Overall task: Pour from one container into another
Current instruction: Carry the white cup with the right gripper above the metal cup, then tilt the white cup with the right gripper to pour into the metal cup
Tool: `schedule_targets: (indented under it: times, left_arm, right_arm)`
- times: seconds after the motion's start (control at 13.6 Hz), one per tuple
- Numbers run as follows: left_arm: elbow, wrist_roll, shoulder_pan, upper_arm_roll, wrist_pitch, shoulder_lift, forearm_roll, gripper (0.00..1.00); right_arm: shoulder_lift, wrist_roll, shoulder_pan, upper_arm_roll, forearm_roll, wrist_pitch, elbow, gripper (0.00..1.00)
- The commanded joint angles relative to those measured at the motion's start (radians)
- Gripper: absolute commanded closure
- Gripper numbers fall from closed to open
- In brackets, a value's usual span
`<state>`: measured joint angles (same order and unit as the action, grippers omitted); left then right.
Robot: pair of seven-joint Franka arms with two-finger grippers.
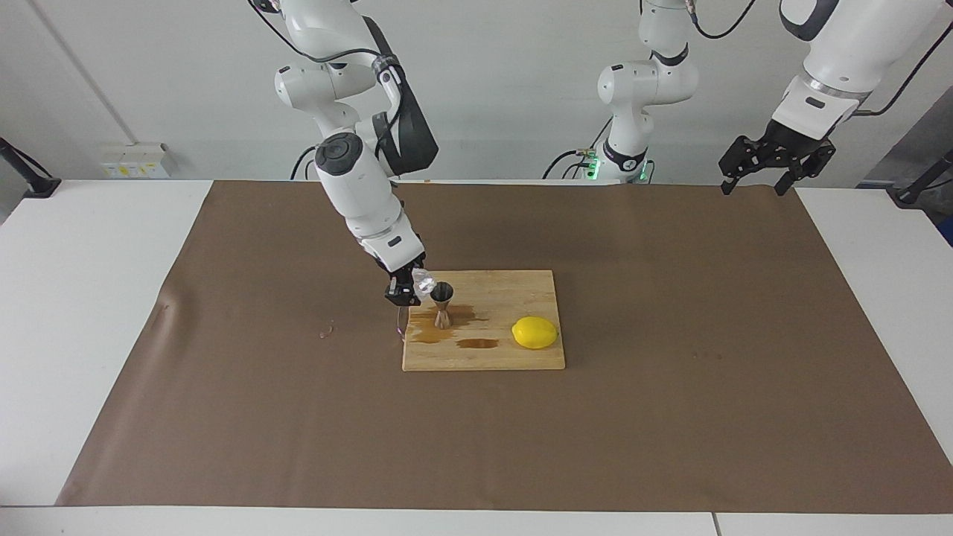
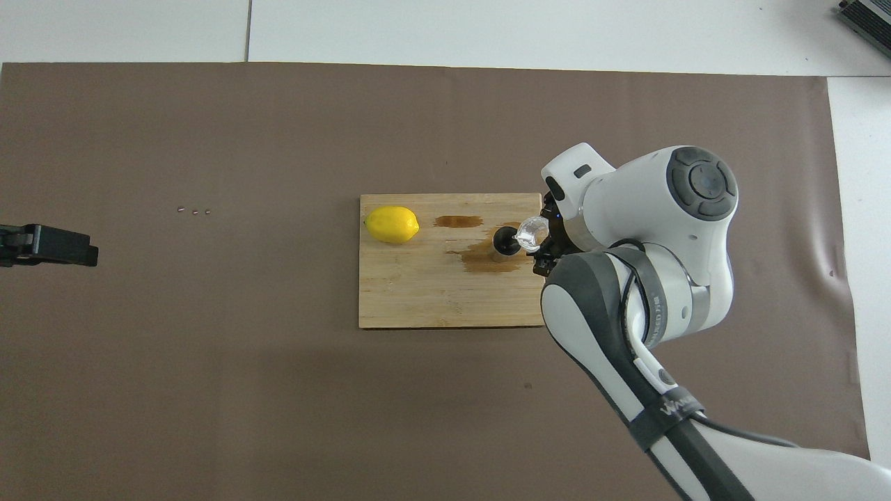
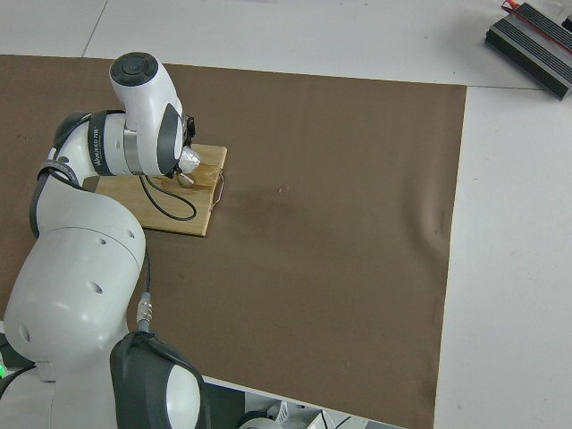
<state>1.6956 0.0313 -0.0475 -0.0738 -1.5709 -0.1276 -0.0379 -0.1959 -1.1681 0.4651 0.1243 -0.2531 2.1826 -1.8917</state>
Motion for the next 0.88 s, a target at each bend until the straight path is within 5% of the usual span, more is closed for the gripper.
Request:
schedule_targets:
  times: [0.0,0.81]
  left_arm:
    - [-0.004,0.007,-0.003,0.0,0.022,0.002,-0.013,0.0]
    - [-0.002,0.002,0.018,0.017,0.038,0.0,-0.013,0.0]
  right_arm:
    - [0.003,0.027,0.003,-0.003,0.031,0.016,-0.001,0.52]
    - [0.003,0.025,0.003,-0.005,0.072,0.023,-0.001,0.52]
